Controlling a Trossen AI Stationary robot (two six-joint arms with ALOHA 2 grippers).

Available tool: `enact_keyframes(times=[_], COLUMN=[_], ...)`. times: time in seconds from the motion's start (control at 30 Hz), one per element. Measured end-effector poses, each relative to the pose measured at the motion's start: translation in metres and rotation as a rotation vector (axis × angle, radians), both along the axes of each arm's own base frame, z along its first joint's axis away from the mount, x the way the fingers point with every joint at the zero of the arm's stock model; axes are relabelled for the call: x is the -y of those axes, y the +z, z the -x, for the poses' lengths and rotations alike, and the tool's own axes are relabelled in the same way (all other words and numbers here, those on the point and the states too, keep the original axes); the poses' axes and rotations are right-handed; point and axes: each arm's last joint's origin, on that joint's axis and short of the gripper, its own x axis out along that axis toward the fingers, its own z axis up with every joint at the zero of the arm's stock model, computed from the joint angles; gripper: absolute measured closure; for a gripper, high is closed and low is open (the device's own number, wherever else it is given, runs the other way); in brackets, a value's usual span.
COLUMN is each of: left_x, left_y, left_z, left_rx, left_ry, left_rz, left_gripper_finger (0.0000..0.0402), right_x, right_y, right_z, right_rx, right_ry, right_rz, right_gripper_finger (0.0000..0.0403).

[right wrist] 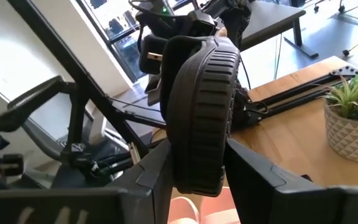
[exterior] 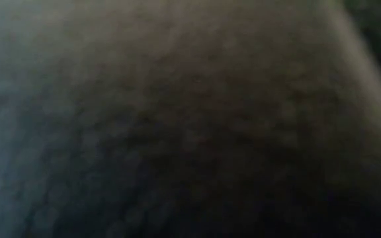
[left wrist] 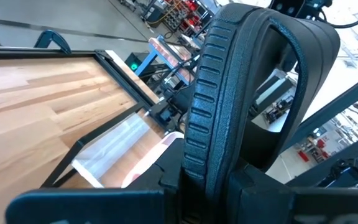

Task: Pick and place slides into the shelf
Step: Put the black slipper under the shelf

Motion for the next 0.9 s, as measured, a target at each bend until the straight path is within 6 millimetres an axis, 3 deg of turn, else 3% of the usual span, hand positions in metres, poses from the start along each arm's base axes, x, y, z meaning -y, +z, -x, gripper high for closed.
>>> enact_keyframes(times=[0.9], left_x=[-0.0008], left_y=[-0.0021], left_z=[0.0007], left_rx=[-0.024], left_ry=[0.013], left_rz=[-0.014], left_gripper_finger=[0.0366], right_x=[0.0076], right_y=[-0.0005], right_z=[-0.0016], right_rx=[0.015], right_ry=[-0.004], right_rz=[0.195], right_gripper_finger=[0.027])
